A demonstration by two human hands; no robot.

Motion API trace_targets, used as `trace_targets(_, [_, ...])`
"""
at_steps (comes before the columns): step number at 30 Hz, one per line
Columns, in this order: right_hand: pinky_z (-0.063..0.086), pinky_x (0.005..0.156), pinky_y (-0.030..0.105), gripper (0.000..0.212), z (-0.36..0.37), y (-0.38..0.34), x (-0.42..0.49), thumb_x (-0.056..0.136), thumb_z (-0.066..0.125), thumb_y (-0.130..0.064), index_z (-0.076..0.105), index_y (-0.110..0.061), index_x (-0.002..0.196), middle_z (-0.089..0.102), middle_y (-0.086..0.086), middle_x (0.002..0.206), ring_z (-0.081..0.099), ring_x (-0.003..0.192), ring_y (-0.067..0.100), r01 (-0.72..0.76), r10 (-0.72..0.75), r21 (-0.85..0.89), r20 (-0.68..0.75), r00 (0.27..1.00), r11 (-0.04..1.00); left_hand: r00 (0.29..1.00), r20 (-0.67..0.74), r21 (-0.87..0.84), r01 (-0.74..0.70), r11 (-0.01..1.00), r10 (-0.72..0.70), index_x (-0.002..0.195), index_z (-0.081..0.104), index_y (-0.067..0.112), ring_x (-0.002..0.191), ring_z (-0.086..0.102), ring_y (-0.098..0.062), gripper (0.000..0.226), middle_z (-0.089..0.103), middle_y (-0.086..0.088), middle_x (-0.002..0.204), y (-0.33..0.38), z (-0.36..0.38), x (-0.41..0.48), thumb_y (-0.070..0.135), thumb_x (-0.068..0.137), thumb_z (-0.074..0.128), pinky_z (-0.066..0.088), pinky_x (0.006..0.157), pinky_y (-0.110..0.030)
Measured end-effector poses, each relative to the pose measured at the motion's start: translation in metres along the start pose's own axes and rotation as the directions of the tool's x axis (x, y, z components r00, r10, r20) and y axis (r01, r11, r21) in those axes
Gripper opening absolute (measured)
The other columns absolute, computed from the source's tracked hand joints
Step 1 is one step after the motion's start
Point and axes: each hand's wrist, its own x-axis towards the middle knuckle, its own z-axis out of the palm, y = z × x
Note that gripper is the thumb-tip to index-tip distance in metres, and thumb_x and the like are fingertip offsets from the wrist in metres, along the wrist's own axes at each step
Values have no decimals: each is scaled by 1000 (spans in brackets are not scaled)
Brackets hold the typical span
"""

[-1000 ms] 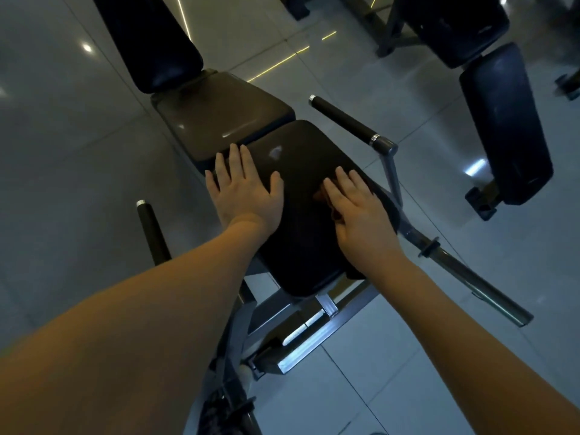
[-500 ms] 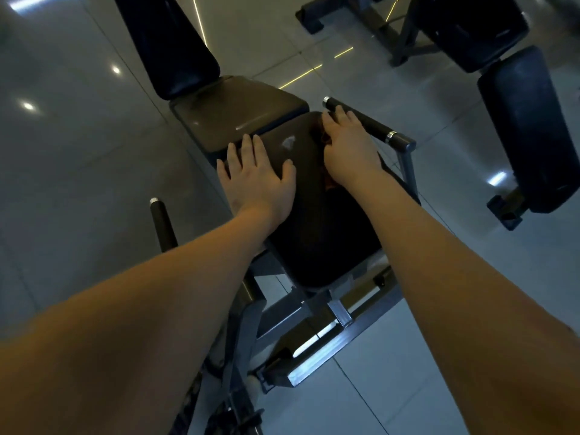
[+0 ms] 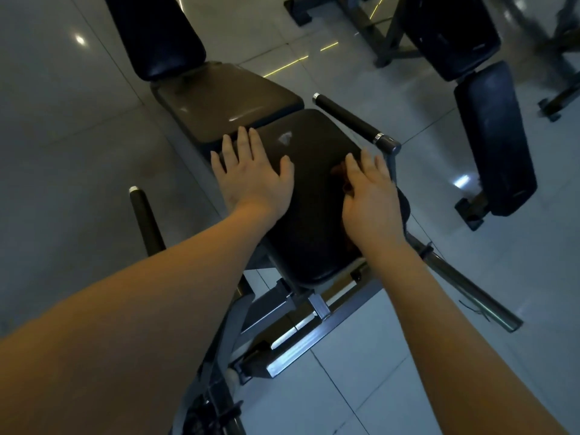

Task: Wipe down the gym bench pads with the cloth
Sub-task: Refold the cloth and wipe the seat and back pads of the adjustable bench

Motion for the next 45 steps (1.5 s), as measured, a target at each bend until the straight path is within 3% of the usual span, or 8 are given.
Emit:
trace_targets(7, [8,122,43,56,-5,-11,40,100,34,-8,22,-19,154,10,8,163,4,150,27,-144,145,42,-8,989,989,1000,8,-20,-21,1000,21,158,9,14,152,-2,-28,74,5,-4,166,1,-2,-1,56,99,22,-3,123,-49])
trace_targets(14, [-2,122,43,58,6,-38,-56,101,34,-12,15,-20,155,1,3,164,-10,149,20,-252,256,77,-42,966,965,999,35,2,-14,1000,14,158,9,13,152,-1,-29,74,5,-5,166,3,-7,-3,57,99,23,-1,123,-50])
trace_targets(19, [8,123,48,63,30,-64,-105,99,44,-5,19,-21,154,-1,-4,163,-18,146,13,-304,331,227,-90,939,925,998,54,12,-16,1000,15,158,9,12,152,0,-30,74,5,-6,166,3,-9,-2,56,99,24,-1,122,-51])
trace_targets(26, [0,122,49,59,20,-37,-52,100,39,-7,22,-22,154,4,0,164,-11,150,22,-404,444,234,-152,883,884,999,35,11,-5,1000,5,158,9,12,152,0,-29,74,6,-5,166,1,-5,-1,55,99,25,-2,123,-50])
trace_targets(32, [6,121,52,56,0,-14,-11,100,35,-6,23,-19,154,7,3,164,-5,150,28,-539,574,215,-162,803,815,998,52,4,-19,1000,18,158,7,11,152,-1,-30,75,4,-6,166,2,-5,-2,55,99,25,-2,122,-51])
trace_targets(37, [-1,121,44,59,13,-36,-38,100,35,-2,20,-17,154,5,4,164,-7,150,26,-514,560,237,-216,800,825,998,62,-3,-27,1000,27,157,9,10,152,1,-31,76,6,-7,166,3,-6,-2,54,98,26,-1,122,-52])
trace_targets(41, [9,121,45,63,49,-86,-93,96,44,1,24,-18,153,8,3,163,-6,149,22,-442,529,313,-292,797,840,997,72,8,-37,999,37,157,8,8,152,1,-32,76,6,-8,166,2,-8,-2,53,98,25,-1,121,-53])
trace_targets(45, [5,117,42,70,62,-98,-112,88,54,10,32,-14,150,12,3,161,-5,149,20,-354,447,323,-284,848,878,996,81,25,-40,999,38,157,8,7,151,2,-33,77,5,-9,166,2,-10,-3,53,98,24,0,121,-54])
